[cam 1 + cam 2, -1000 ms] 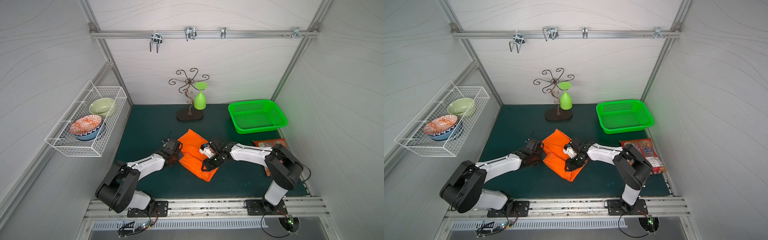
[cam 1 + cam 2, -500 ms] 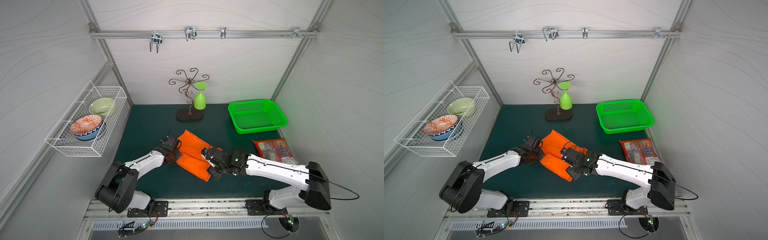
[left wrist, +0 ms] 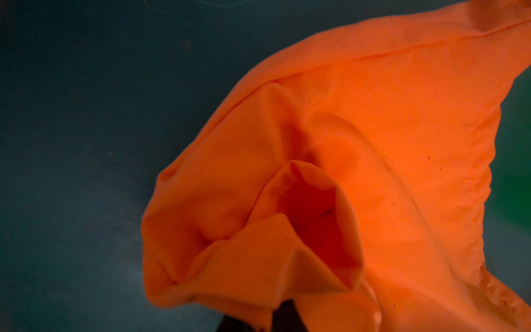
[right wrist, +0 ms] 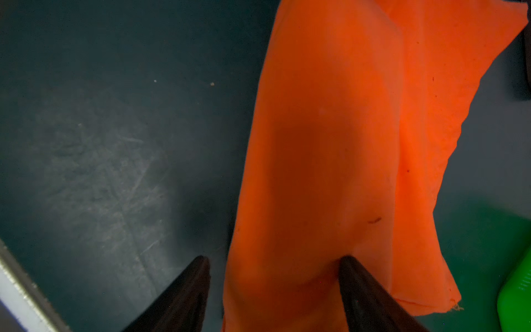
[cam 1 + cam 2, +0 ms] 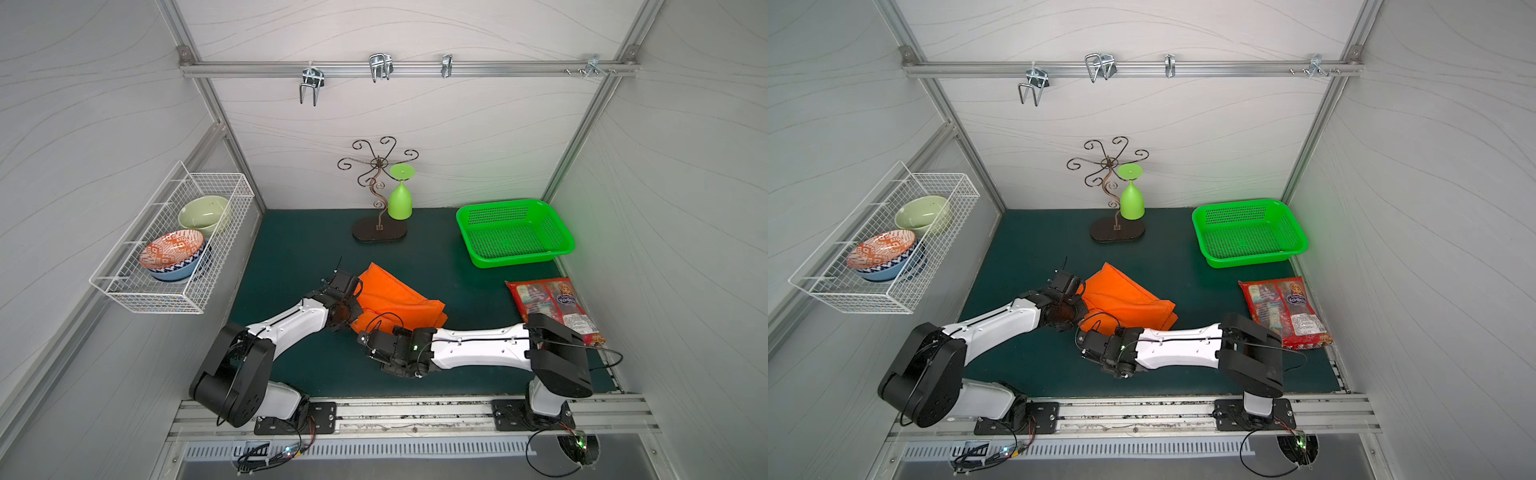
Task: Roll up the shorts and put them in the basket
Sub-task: Roll the shorts at the center of the board.
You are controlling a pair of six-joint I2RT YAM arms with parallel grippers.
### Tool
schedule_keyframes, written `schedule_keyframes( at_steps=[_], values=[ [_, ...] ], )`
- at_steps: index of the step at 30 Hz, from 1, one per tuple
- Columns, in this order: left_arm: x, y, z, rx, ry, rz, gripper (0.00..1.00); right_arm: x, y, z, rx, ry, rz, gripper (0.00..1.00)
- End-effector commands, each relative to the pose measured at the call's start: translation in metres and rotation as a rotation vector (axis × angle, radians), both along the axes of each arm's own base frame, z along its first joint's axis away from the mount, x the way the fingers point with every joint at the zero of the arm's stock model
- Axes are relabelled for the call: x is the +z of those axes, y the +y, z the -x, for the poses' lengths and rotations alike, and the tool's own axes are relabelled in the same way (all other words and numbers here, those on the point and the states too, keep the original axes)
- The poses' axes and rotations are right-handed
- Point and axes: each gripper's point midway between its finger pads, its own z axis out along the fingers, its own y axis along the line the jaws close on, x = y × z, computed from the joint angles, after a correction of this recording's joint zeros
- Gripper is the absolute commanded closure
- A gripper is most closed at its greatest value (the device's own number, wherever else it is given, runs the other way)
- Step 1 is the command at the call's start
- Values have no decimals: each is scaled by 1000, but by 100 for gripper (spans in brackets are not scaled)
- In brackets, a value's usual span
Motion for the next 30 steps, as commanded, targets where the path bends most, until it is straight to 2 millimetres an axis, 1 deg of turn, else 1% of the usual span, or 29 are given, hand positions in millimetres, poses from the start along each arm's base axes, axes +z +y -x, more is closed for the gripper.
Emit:
schedule_keyframes(
  at_steps=[1, 5, 9, 10, 12, 14, 15, 17, 19, 20, 21, 22, 24, 26, 30],
  values=[
    [14, -6, -6, -16, -19, 23, 100, -3, 14, -7, 14, -39, -4, 25],
    [15, -7, -6, -18, -17, 29, 100, -26, 11, -9, 2, -33, 45, 25],
    [15, -7, -6, -19, -13, 33, 100, -38, 3, -20, -50, -26, 68, 28],
    [14, -8, -6, -20, -11, 35, 100, -41, 0, -22, -62, -8, 68, 32],
    [14, -7, -6, -21, -7, 36, 100, -46, -3, -22, -72, 49, 65, 48],
    [15, -6, -7, -18, -4, 35, 100, -48, -5, -17, -67, 111, 51, 69],
    [16, -5, -7, -11, 0, 38, 100, -47, -5, -14, -57, 140, 44, 77],
    [20, -2, -10, -4, 1, 38, 100, -43, -4, -7, -41, 194, 24, 87],
    [28, 3, -13, 2, -13, 21, 70, -38, -2, 1, -30, 273, 3, 90],
    [33, 5, -14, 5, -24, 8, 58, -35, -2, 5, -30, 321, -8, 91],
    [40, 9, -15, 10, -39, -7, 48, -32, -1, 9, -29, 371, -23, 92],
    [45, 12, -15, 16, -51, -19, 42, -29, -1, 12, -31, 411, -34, 92],
    [58, 18, -14, 19, -80, -40, 34, -22, 1, 16, -39, 489, -68, 93],
    [68, 24, -12, 19, -109, -54, 32, -16, 3, 19, -54, 580, -101, 93],
    [78, 30, -3, 8, -141, -65, 32, -1, 10, 18, -110, 778, -193, 93]
  ],
)
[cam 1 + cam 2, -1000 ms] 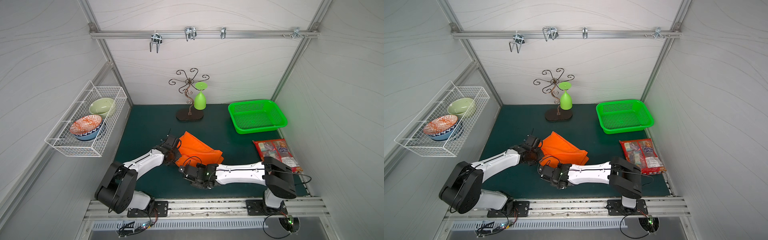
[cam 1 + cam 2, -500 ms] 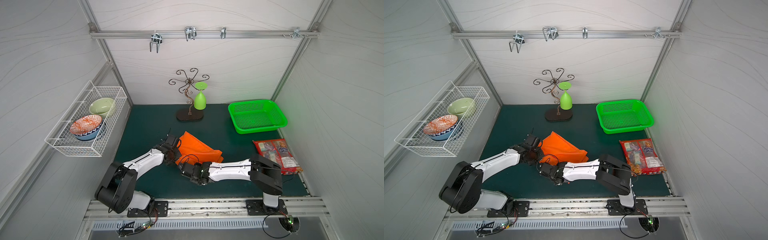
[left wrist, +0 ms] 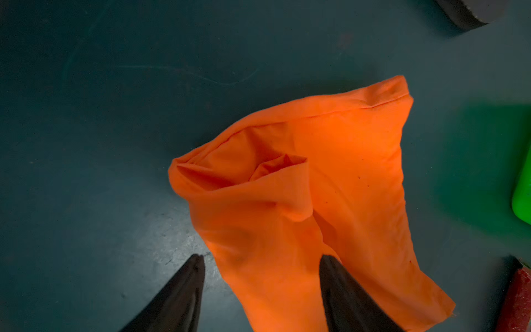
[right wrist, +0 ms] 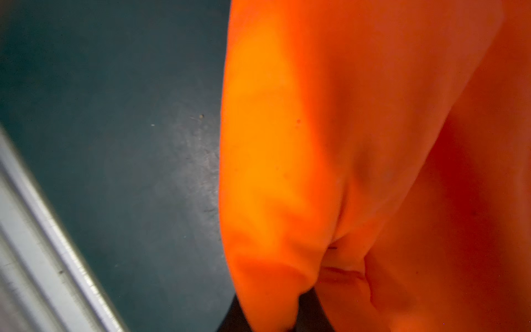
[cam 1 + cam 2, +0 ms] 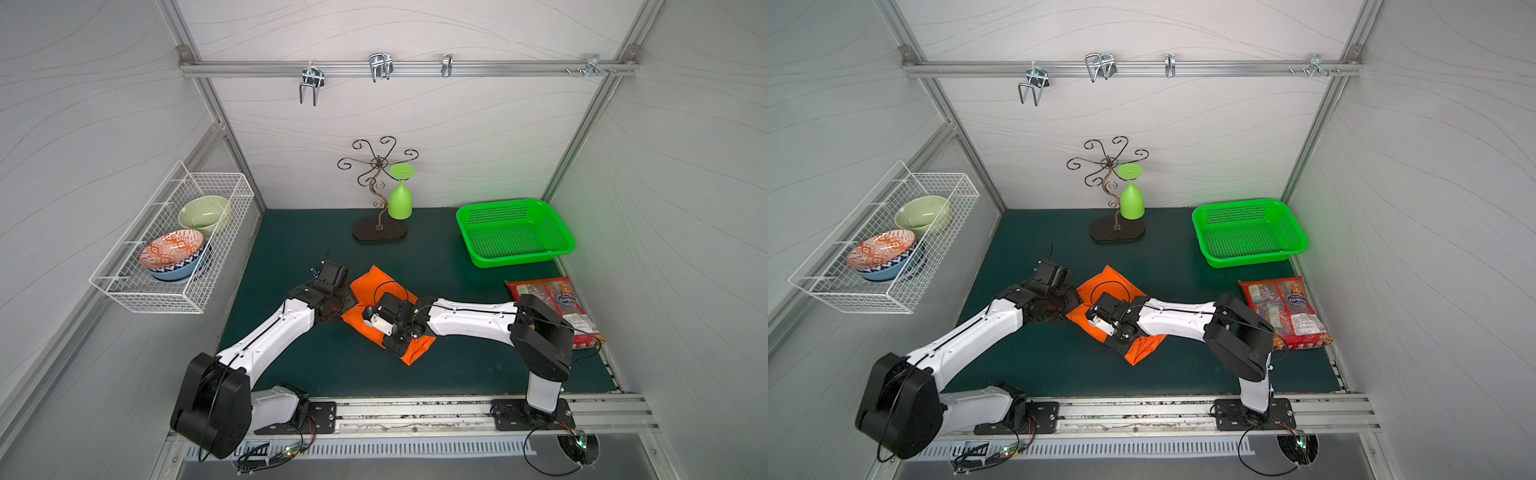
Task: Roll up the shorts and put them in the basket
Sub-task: Roll the shorts at the center of the board.
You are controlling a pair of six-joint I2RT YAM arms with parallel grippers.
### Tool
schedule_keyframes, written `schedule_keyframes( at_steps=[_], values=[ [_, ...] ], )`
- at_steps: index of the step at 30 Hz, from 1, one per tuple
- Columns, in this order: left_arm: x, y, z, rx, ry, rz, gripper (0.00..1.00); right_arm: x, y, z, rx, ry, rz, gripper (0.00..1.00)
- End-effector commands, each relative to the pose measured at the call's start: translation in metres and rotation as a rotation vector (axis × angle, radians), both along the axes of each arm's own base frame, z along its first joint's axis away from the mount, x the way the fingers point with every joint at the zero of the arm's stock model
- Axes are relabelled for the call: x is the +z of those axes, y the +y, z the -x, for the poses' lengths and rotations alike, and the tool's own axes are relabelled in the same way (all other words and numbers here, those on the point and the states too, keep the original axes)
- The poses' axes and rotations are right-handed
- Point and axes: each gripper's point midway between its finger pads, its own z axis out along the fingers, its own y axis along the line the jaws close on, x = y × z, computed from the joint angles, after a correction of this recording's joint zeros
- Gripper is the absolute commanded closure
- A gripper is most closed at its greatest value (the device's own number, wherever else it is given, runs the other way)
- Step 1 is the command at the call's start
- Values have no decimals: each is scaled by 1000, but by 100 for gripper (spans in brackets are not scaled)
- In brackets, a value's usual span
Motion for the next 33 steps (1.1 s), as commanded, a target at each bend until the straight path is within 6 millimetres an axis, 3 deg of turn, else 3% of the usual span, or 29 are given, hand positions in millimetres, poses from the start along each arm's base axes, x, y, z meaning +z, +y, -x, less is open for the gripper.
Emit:
schedule_keyframes(
  at_steps=[1, 10, 17, 25, 33],
  values=[
    [15, 9, 3, -6, -33, -36, 33, 14, 1, 29, -26, 309, -69, 92],
    [8, 1, 14, -15, -109, 67, 30, 13, 4, 6, -234, 675, -295, 92],
    [1, -19, 2, -50, -187, 151, 28, -22, -12, -17, -403, 862, -410, 92],
    [-13, -19, -16, -15, -257, 96, 27, -48, -31, -25, -490, 874, -406, 92],
    [-37, -35, -33, -22, -293, 105, 26, -44, -33, -28, -487, 854, -410, 91]
  ],
)
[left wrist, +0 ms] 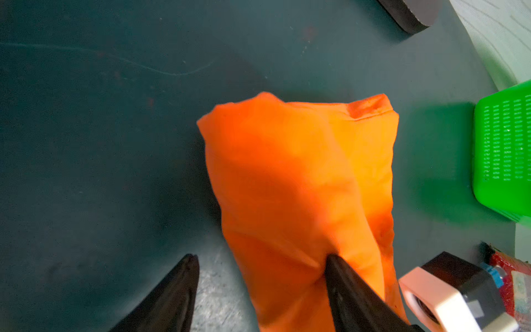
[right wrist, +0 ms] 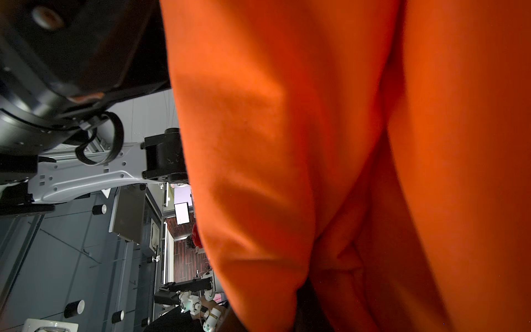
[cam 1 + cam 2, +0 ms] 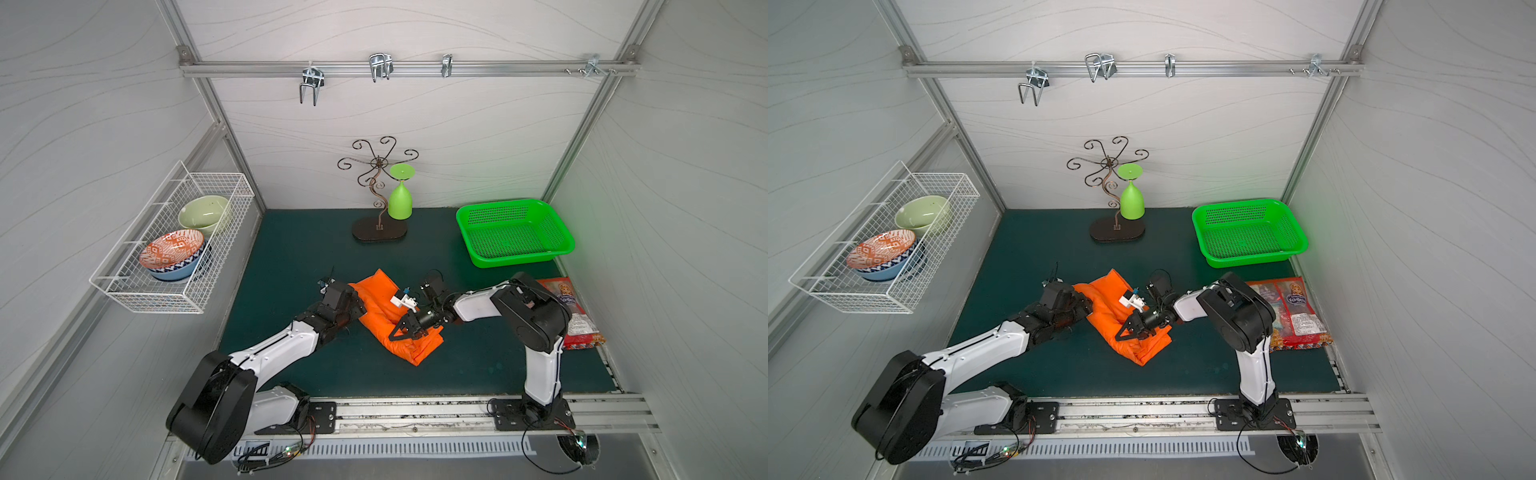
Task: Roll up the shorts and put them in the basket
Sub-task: Roll the shorts at the center of the board.
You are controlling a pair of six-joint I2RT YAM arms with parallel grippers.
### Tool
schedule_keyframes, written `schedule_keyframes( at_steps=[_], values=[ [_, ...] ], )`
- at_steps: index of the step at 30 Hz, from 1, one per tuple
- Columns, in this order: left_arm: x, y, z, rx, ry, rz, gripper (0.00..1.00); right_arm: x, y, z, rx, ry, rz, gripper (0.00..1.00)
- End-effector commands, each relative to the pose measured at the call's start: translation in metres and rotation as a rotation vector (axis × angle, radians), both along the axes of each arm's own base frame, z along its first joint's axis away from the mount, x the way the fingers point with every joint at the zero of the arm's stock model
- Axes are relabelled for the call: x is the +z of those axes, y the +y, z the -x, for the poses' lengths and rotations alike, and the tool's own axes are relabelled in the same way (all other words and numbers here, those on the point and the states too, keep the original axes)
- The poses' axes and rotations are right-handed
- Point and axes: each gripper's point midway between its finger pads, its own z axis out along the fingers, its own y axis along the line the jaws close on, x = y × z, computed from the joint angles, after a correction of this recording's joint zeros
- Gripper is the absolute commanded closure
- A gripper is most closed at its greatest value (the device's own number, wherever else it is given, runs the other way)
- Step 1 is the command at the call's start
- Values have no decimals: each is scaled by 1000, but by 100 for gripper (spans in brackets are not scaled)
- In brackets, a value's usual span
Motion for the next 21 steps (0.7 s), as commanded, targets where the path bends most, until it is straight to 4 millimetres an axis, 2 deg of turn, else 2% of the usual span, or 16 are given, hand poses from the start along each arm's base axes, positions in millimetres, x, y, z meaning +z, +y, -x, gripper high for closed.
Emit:
schedule_keyframes(
  at_steps=[1, 4, 9, 12, 15, 19, 21],
  values=[
    [6, -8, -23, 26, -95, 29, 26, -44, -19, -8, -96, 17, 176, 90],
    [-6, -13, -26, 17, -69, 26, 32, -45, -22, -8, -97, 19, 181, 88],
    [-21, -12, -26, 22, -28, -5, 62, -41, -29, -7, -90, -7, 201, 79],
    [-24, -10, -28, 28, 1, -35, 67, -33, -37, -5, -85, -39, 233, 67],
    [-31, -8, -26, 22, 62, -81, 73, -21, -49, 1, -81, -86, 270, 59],
    [-42, -10, -25, 14, 125, -103, 87, -10, -71, 12, -84, -153, 324, 56],
    [-45, -12, -25, 9, 142, -102, 90, -11, -84, 18, -81, -198, 380, 56]
  ],
)
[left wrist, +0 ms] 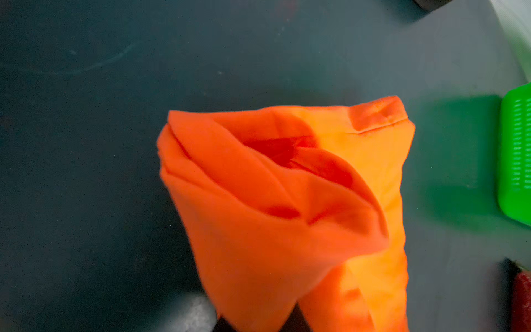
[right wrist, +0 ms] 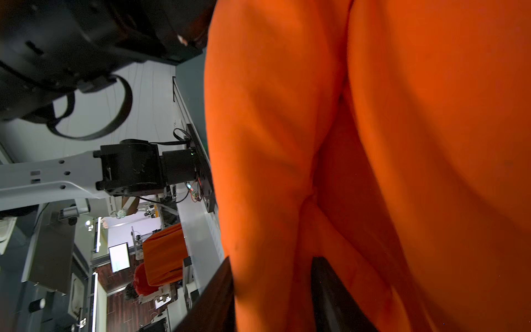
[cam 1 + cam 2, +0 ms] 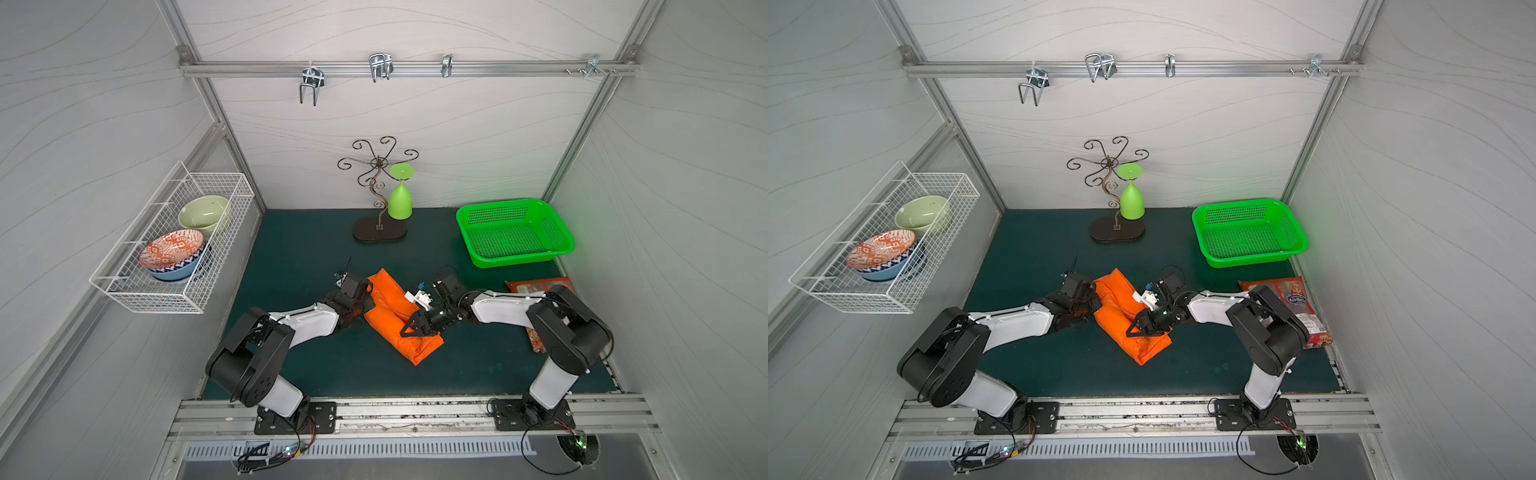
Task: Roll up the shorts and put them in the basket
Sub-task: Roll the shorts at the center of the board.
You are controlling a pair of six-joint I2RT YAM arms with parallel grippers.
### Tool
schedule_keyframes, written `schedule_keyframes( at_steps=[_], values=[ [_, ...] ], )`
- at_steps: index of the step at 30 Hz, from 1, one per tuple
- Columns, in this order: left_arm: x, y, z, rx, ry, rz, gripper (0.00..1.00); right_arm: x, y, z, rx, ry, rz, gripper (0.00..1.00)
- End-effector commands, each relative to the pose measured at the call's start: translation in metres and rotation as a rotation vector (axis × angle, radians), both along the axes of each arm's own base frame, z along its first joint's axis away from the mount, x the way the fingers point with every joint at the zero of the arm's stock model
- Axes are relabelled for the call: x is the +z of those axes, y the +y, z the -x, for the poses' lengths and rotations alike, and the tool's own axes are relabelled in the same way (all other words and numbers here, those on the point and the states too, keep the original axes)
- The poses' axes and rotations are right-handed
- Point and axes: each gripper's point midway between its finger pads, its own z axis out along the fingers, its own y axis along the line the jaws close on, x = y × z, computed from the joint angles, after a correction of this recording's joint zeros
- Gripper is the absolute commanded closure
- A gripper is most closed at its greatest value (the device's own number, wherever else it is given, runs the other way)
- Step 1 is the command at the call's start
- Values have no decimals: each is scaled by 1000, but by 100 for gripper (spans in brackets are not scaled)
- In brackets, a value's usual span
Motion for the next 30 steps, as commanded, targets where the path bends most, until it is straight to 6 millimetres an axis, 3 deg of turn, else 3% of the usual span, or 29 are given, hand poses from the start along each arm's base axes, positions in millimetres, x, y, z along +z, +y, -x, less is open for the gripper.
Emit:
schedule_keyframes(
  at_steps=[1, 7, 13, 15, 17, 20, 24, 27, 30],
  values=[
    [-22, 15, 11, 15, 91, -88, 92, -29, -46, 27, 6, -6, 242, 56],
    [-11, 8, 9, -27, 78, -115, 92, -40, -59, 49, 64, -127, 391, 55],
    [-5, 2, 14, -70, 85, -175, 93, -52, -57, 41, 67, -206, 505, 55],
    [-6, 3, 16, -73, 94, -186, 98, -49, -60, 38, 65, -225, 529, 56],
    [-5, 4, 17, -78, 100, -196, 99, -37, -61, 35, 58, -254, 523, 56],
    [-1, 5, 17, -86, 89, -204, 99, -3, -72, 25, 14, -356, 534, 55],
    [10, 2, 17, -104, 55, -207, 99, 59, -82, 8, -58, -578, 521, 48],
    [17, -1, 16, -116, 39, -209, 99, 92, -68, 6, -17, -727, 491, 41],
    [22, -3, 15, -127, 28, -212, 98, 97, -41, 7, 74, -821, 507, 38]
  ],
)
